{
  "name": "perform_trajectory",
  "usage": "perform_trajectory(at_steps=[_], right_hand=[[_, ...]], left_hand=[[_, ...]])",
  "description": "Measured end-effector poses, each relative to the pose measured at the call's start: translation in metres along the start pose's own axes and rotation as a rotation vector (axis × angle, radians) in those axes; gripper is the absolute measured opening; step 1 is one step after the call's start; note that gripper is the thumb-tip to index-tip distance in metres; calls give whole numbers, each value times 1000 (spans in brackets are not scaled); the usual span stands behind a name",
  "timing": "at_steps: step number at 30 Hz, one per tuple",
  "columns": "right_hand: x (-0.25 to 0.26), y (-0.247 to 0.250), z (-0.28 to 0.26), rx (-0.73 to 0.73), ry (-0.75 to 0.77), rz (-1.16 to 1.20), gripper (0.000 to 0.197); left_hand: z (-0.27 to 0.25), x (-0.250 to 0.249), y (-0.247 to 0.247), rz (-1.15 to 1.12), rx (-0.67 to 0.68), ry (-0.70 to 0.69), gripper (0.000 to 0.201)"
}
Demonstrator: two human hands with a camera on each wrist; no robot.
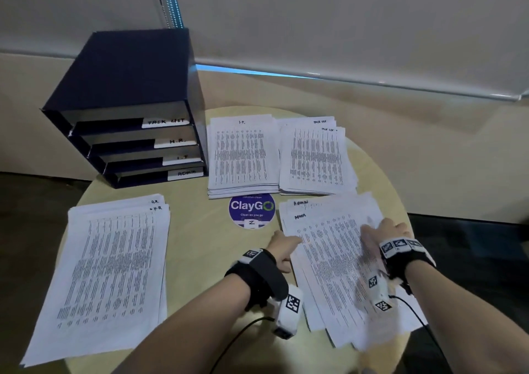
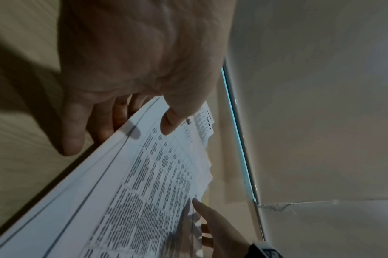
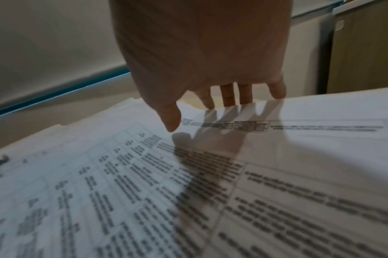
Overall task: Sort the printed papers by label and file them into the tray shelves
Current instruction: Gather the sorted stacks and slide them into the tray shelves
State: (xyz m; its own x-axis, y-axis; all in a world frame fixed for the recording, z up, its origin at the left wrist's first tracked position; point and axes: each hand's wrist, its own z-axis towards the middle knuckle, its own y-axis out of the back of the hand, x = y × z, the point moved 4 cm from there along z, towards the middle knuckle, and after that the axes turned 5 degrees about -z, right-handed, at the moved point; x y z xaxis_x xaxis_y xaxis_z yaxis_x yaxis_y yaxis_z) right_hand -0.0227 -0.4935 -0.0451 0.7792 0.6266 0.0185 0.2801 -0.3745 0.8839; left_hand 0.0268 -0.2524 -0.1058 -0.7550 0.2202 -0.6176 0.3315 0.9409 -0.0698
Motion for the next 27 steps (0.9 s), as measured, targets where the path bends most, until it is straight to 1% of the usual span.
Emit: perform_trajectory(at_steps=[2, 4, 6, 8, 9, 10, 12, 14, 15, 16, 17, 18, 19, 20, 21, 22, 23, 24, 25, 26, 27], right_hand=[[11, -7, -5, 16, 15, 20, 57], [24, -16, -14, 43, 20, 74, 58], [36, -27, -32, 79, 9, 56, 60], [46, -35, -46, 120, -37, 67, 60], [50, -37, -55, 154, -41, 111, 60], [54, -43, -59, 200, -36, 180, 60], [64, -51, -66, 275, 32, 328, 50], [73, -59, -77, 357, 116, 385, 41], [78, -60, -83, 388, 187, 362, 37], [83, -58, -92, 412, 257, 251, 28], [87, -56, -98, 409, 318, 65, 16], [92, -54, -107, 399, 385, -99, 9], [95, -52, -112, 395, 373, -146, 12], [98, -56, -113, 379, 392, -228, 16], [99, -59, -112, 317, 431, -254, 24], [98, -62, -110, 264, 386, -236, 35], [94, -62, -109, 223, 268, -65, 45], [88, -64, -107, 234, 107, 137, 53], [86, -69, -109, 273, 12, 365, 57], [87, -72, -108, 292, -24, 545, 57], [91, -71, -108, 321, 12, 634, 52]], left_hand=[[-1, 1, 8, -6, -2, -4, 66], [-2, 2, 15, 2, -19, -35, 68], [-7, 2, 29, 59, -115, -74, 69], [-7, 2, 51, 188, -275, -93, 66], [-9, 2, 63, 229, -345, -99, 64], [-11, 3, 74, 238, -383, -92, 64], [-13, 3, 95, 258, -429, -83, 62], [-14, 7, 115, 273, -478, -61, 55], [-12, 8, 124, 263, -488, -64, 48], [-13, 9, 131, 227, -486, -71, 34], [-14, 11, 137, 180, -474, -81, 17], [-14, 12, 141, 161, -469, -86, 4], [-16, 13, 145, 153, -472, -94, 4], [-18, 13, 146, 168, -473, -101, 5], [-21, 14, 147, 190, -469, -108, 5], [-23, 14, 147, 202, -464, -108, 6], [-24, 14, 147, 198, -462, -115, 6], [-26, 14, 147, 182, -454, -113, 7], [-30, 12, 146, 159, -451, -109, 8], [-33, 12, 146, 134, -452, -99, 11], [-31, 12, 148, 114, -459, -103, 15]])
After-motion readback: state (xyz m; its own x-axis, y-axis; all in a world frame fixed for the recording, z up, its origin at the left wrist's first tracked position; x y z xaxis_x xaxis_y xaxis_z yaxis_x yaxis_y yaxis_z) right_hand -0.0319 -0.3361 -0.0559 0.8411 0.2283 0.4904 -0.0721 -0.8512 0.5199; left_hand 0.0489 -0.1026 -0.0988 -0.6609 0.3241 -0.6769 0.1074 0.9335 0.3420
